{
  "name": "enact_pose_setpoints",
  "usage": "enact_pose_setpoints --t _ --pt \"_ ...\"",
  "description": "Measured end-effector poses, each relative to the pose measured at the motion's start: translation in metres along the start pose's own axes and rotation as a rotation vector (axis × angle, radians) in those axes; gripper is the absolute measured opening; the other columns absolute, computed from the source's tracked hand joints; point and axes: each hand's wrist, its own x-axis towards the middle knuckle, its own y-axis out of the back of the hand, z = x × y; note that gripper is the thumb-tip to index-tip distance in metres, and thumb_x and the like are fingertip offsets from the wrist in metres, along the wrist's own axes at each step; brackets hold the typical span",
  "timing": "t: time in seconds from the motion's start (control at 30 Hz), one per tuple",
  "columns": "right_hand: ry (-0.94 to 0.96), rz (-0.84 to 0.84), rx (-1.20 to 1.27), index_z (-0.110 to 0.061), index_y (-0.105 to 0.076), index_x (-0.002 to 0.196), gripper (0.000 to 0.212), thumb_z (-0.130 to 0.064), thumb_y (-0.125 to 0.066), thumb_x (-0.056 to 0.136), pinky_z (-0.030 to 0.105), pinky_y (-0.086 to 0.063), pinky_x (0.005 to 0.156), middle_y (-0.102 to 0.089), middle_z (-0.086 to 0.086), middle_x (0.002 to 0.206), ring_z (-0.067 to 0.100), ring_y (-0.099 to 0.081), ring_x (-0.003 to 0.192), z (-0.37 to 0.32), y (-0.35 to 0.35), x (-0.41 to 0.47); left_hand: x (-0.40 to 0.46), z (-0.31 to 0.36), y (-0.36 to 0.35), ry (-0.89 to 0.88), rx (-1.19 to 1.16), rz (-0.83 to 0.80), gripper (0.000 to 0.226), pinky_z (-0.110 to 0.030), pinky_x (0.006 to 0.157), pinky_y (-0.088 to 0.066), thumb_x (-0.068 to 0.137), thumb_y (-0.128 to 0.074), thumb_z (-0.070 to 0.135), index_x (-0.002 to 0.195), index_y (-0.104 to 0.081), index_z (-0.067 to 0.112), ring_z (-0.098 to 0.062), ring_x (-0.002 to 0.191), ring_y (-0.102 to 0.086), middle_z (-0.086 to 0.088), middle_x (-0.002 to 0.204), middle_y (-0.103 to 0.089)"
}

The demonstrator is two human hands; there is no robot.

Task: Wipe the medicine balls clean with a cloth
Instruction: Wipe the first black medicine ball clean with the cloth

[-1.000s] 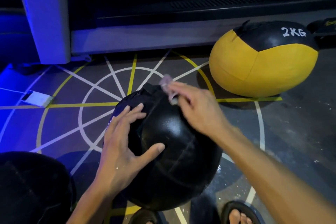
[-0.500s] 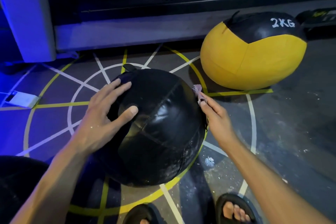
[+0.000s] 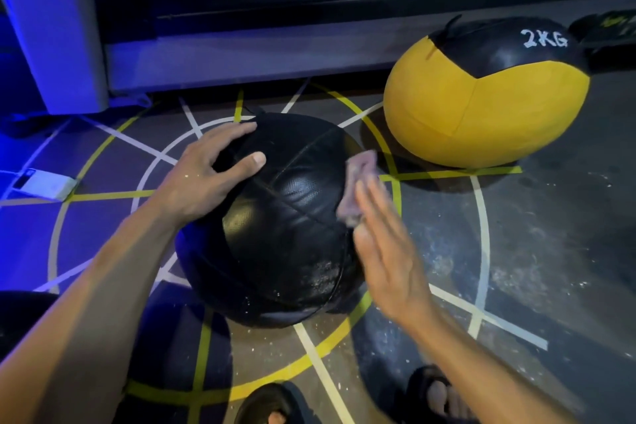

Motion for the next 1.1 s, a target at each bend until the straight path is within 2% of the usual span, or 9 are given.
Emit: enact_pose_setpoints --t 0.07,0.13,0.3,0.43,0.6,0.73,0.83,1.0,1.1 --pt "-0.204 0.064 0.143 -0.025 -0.022 0.162 0.057 -0.044 -0.023 0.109 0.044 -0.019 0.128 -0.015 -0.015 0.169 -0.001 -0.011 0.154 0.004 0.008 0.022 0.006 0.004 -0.003 -0.006 0.021 0.009 0.072 -0.033 0.122 -0.028 0.08 -0.056 0.076 0.143 -0.053 0.043 0.001 0.141 -0.039 0.018 0.151 -0.047" --pt "-0.248 0.1 0.179 -0.024 -0.025 0.162 0.062 -0.052 -0.021 0.106 0.042 -0.019 0.128 -0.019 -0.015 0.169 -0.004 -0.013 0.153 -0.005 0.009 0.028 0.015 0.005 -0.006 0.007 0.04 0.01 0.073 -0.036 0.123 -0.028 0.078 -0.055 0.079 0.143 -0.054 0.043 -0.003 0.141 -0.041 0.016 0.15 -0.049" --pt "0.181 -0.169 -0.193 -0.012 -0.019 0.162 0.069 -0.053 -0.012 0.107 0.04 -0.007 0.128 -0.006 -0.001 0.172 0.022 -0.003 0.159 -0.053 -0.016 -0.034 0.034 0.002 -0.003 0.058 -0.008 -0.024 0.075 -0.033 0.122 -0.029 0.075 -0.06 0.08 0.141 -0.056 0.044 -0.001 0.139 -0.043 0.015 0.15 -0.05" --pt "0.463 -0.289 -0.526 -0.018 -0.015 0.163 0.06 -0.046 -0.01 0.111 0.046 -0.012 0.126 -0.004 0.0 0.172 0.023 -0.004 0.159 -0.018 -0.004 -0.026 0.036 0.0 -0.002 0.074 -0.042 -0.039 0.073 -0.028 0.119 -0.031 0.075 -0.061 0.078 0.14 -0.057 0.044 -0.001 0.137 -0.045 0.017 0.148 -0.051" --pt "0.213 -0.084 -0.18 -0.008 -0.026 0.16 0.057 -0.032 -0.032 0.108 0.052 -0.021 0.126 -0.017 0.004 0.171 0.024 -0.013 0.158 -0.022 0.007 0.019 0.052 0.011 -0.009 0.117 -0.035 -0.03 0.065 -0.028 0.117 -0.034 0.082 -0.067 0.072 0.139 -0.059 0.042 -0.004 0.135 -0.048 0.016 0.146 -0.053" --pt "0.228 -0.112 -0.293 -0.007 -0.021 0.161 0.063 -0.038 -0.029 0.107 0.045 -0.011 0.128 -0.011 0.005 0.171 0.027 -0.011 0.158 -0.03 -0.011 -0.017 0.06 0.017 -0.014 0.132 0.017 -0.024 0.08 -0.037 0.119 -0.037 0.066 -0.059 0.086 0.136 -0.06 0.047 -0.008 0.133 -0.05 0.015 0.145 -0.055" --pt "0.372 -0.193 -0.46 -0.013 -0.018 0.162 0.059 -0.04 -0.023 0.109 0.047 -0.02 0.123 -0.01 0.001 0.172 0.027 -0.011 0.158 -0.02 -0.016 -0.044 0.061 0.02 -0.015 0.153 0.039 -0.01 0.082 -0.033 0.118 -0.036 0.066 -0.058 0.085 0.137 -0.06 0.045 -0.008 0.133 -0.05 0.013 0.145 -0.054" --pt "0.325 -0.118 -0.463 -0.017 -0.021 0.161 0.053 -0.033 -0.02 0.111 0.043 -0.014 0.127 -0.013 -0.001 0.171 0.025 -0.013 0.158 -0.008 -0.002 -0.031 0.055 0.036 -0.012 0.027 -0.146 0.11 0.053 -0.012 0.104 -0.041 0.092 -0.069 0.053 0.138 -0.062 0.028 0.013 0.115 -0.056 0.009 0.137 -0.061" --pt "0.314 -0.087 -0.463 -0.018 -0.023 0.161 0.055 -0.031 -0.027 0.108 0.042 -0.008 0.128 -0.014 -0.002 0.171 0.025 -0.014 0.158 -0.005 0.01 -0.019 0.035 0.035 0.005 -0.047 -0.115 0.202 0.048 -0.017 0.108 -0.038 0.088 -0.07 0.053 0.131 -0.064 0.033 0.008 0.124 -0.053 0.014 0.136 -0.059"
